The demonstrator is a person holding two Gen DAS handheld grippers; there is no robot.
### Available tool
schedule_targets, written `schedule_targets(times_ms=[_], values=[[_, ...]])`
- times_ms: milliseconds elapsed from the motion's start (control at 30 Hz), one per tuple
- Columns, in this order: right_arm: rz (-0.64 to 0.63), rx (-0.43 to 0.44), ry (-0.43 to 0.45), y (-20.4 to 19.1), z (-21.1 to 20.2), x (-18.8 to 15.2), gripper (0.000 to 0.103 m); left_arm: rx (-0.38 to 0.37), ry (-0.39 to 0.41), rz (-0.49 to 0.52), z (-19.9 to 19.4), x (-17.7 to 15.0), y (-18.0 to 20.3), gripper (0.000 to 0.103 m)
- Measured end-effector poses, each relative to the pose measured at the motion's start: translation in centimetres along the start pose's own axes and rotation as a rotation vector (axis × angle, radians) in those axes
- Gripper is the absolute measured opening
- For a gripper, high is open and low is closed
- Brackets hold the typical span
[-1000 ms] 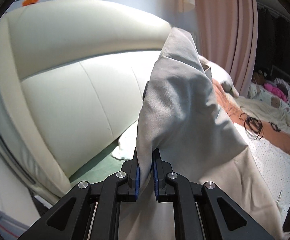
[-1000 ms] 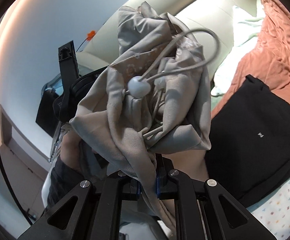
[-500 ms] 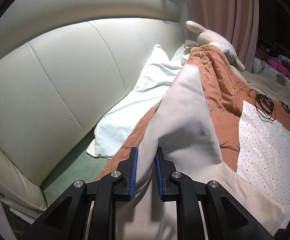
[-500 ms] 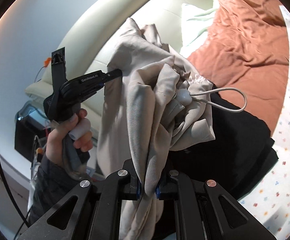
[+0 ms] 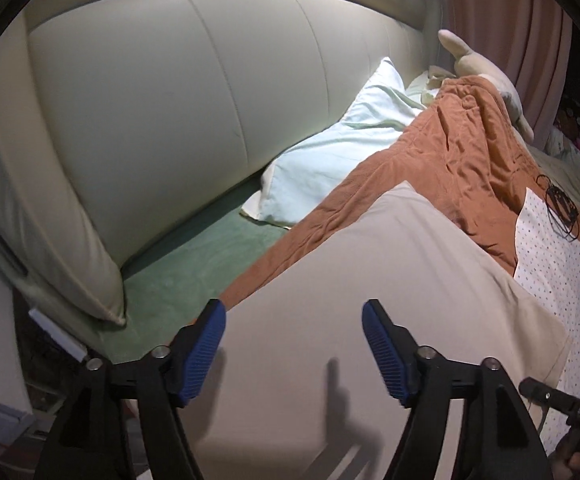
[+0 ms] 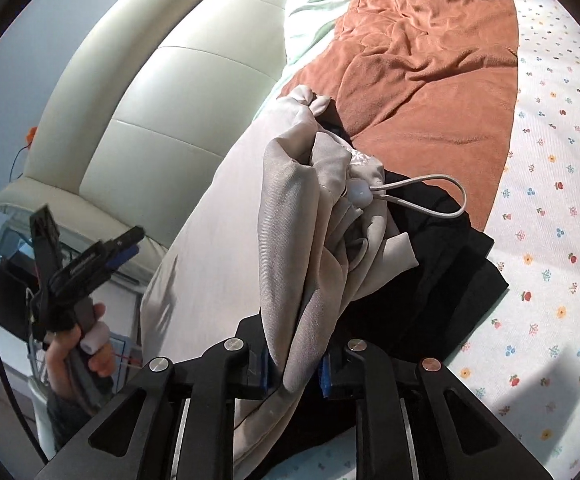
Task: Fold large clothes
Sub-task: 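Lower the jacket bundle onto the folded clothes stack with both tools, then open both tools and release the jacket onto the stack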
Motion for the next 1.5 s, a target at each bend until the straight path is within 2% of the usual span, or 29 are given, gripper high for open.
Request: schedule_targets(times_ms=[67, 100, 267, 400, 533, 633, 800, 933, 1233, 1433, 1500], values=[[0.002, -0.031, 0.006, 0.5, 0.3, 0.6, 0.032, 0.002, 0.016, -0.033, -1.6, -1.5, -0.9, 0.09], [0.005, -0.037, 0.01, 1.5, 0.6, 0.6, 0.033, 0.008, 0.021, -0.046, -2.3, -2.3, -1.4, 0.09], [0.019, -0.051, -0.008, 1.8, 0.4, 0.7, 0.034, 0.032, 0.005, -0.079, -3.3, -5.7, -2.5, 0.09], [0.032, -0.06, -0.01, 2.0, 0.1, 1.0, 0.034, 0.053, 0.004, -0.088, -2.8, -7.1, -2.9, 0.09], [0.067, -0.078, 0.01, 3.8, -0.1, 1.7, 0.035, 0.085, -0.052, -0.074, -1.3, -9.1, -2.7, 0.09], [0.076, -0.124, 0.026, 6.1, 0.2, 1.9, 0.046, 0.056, -0.078, -0.088, 0.1, -11.0, -1.8, 0.089], [0.07, -0.157, 0.02, 8.0, 0.5, 1.4, 0.048, 0.042, -0.081, -0.085, 0.3, -12.8, -0.3, 0.089], [0.025, -0.202, 0.044, 6.9, -1.0, 1.2, 0.048, 0.048, -0.085, -0.059, -0.5, -13.4, 0.9, 0.089], [-0.053, -0.215, 0.044, 5.2, -4.6, -0.8, 0.048, -0.001, -0.089, -0.055, -2.4, -15.5, 4.8, 0.089], [-0.088, -0.222, 0.058, 4.7, -8.3, -1.9, 0.051, -0.049, -0.097, -0.04, -4.2, -16.9, 7.9, 0.089], [-0.103, -0.226, 0.065, 4.4, -9.3, -2.2, 0.056, -0.05, -0.097, -0.032, -5.0, -17.1, 8.7, 0.089]])
Point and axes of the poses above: each gripper's, at about its wrist camera, not at the fingertips, and z roughly the way its jaws point, y to its right, x to its top, the point moved 10 cm from there along z, roughly the way its jaws point, and after that the axes turned 13 degrees about z, right-handed, at the moved point
